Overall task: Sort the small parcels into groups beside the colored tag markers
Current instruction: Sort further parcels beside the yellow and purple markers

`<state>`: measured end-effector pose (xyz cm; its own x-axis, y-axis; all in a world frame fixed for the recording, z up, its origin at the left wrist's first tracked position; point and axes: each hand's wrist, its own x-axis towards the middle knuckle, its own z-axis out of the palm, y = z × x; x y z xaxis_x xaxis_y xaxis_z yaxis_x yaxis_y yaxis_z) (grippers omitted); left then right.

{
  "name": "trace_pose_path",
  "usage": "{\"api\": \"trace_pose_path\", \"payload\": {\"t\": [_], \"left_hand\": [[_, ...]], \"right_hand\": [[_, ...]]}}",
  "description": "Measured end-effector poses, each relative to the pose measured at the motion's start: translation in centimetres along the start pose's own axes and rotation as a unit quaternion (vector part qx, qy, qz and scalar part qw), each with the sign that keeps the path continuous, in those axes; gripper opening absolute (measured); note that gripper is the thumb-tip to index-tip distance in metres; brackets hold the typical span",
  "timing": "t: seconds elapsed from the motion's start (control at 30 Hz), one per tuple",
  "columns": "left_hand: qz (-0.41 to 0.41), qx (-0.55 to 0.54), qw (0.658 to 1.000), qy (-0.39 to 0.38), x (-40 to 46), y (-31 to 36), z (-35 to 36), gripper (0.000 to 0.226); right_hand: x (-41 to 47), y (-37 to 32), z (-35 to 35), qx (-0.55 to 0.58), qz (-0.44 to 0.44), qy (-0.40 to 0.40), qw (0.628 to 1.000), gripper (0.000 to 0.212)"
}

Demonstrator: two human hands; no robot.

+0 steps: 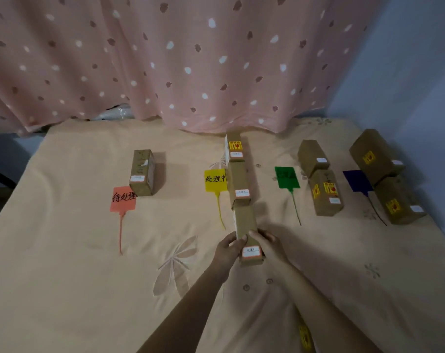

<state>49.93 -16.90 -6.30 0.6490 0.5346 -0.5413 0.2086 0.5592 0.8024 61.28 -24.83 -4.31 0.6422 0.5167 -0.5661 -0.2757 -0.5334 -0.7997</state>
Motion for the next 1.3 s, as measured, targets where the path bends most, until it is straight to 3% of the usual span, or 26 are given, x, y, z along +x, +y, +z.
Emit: {"api": "trace_pose_path", "payload": {"t": [0.23,0.4,0.67,0.93,1.13,1.3], "left_hand": [[-0.001,0.001,1.000,0.030,3.1,-1.0,-0.2,0.037],[-0.003,0.024,0.999,0.031,3.8,-0.5,-0.3,0.037],[-0.013,0.021,0.999,0.035,4.9,-0.7,-0.1,0.044],[-0.022,0.031,0.997,0.065,4.3,-0.5,0.3,0.015],[-0.028,0.051,0.995,0.077,2.7,-0.4,1.1,0.025],[-0.012,0.053,0.997,0.057,2.2,-0.6,2.4,0.041]], "right_hand": [[2.7,0.1,0.5,0.021,0.010,-0.001,1.000,0.020],[4.1,0.2,0.6,0.031,0.029,-0.023,0.999,0.035],[5.3,0.6,0.3,0.026,0.036,-0.024,0.999,0.035],[4.5,0.5,-0.1,0.014,0.022,-0.029,0.999,0.030],[4.1,1.6,-0.6,-0.038,0.011,-0.046,0.998,0.041],[3.8,1.6,-1.2,-0.079,-0.020,-0.026,0.996,0.036]]}}
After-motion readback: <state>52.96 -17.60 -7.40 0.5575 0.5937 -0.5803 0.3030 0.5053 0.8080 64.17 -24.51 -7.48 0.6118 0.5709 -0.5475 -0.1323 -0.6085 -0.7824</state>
